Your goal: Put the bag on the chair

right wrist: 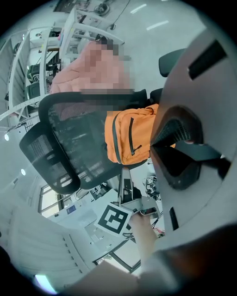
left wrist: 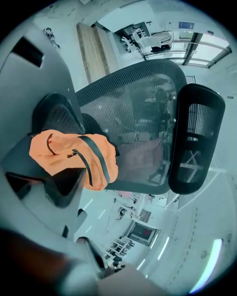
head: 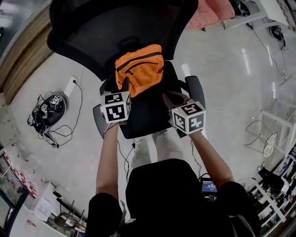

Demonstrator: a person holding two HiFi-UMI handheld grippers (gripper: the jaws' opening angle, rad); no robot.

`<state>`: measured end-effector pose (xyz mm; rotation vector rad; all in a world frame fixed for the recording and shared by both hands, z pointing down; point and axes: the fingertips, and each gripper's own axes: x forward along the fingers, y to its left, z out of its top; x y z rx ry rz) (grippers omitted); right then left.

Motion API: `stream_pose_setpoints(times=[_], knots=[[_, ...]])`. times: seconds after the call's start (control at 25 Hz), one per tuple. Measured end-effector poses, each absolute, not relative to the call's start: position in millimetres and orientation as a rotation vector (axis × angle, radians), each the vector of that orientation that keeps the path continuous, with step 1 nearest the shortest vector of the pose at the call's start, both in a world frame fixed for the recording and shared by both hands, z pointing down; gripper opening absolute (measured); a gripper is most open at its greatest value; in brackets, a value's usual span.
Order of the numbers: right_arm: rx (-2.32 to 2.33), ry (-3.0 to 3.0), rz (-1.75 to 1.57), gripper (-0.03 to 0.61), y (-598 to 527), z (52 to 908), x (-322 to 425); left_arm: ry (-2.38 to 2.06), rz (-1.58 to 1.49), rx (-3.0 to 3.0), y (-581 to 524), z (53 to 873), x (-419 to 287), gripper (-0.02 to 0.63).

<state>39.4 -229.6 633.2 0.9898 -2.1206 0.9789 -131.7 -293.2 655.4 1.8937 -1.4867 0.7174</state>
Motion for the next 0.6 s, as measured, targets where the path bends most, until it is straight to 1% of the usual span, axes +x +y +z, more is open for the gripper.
stream_pose_setpoints(times=[0.12,0.2,0.28,0.32,0.4,0.6], knots=[[1.002,-2.134,0.949,0.002,-223.6,617.3,39.2,-1.466,0.701,1.912,-274.5,637.1,-127.5,0.214],[1.020,-2.152,0.921,0.002,-222.4,606.0,37.1,-1.469,0.691,1.942,-266.2,622.7,-125.9,0.181],[1.036,-2.173,0.888,0.002,-219.5,593.6,32.9,-1.465,0.676,1.971,-256.2,607.4,-124.3,0.165],[1.043,-2.183,0.873,0.002,-216.7,586.8,30.4,-1.457,0.663,1.981,-249.5,599.3,-123.2,0.150],[1.059,-2.204,0.850,0.002,-210.1,572.7,25.7,-1.437,0.633,2.001,-235.0,581.9,-120.9,0.093],[1.113,-2.249,0.811,0.002,-194.7,541.0,16.8,-1.436,0.543,2.047,-203.9,538.6,-122.2,0.032]])
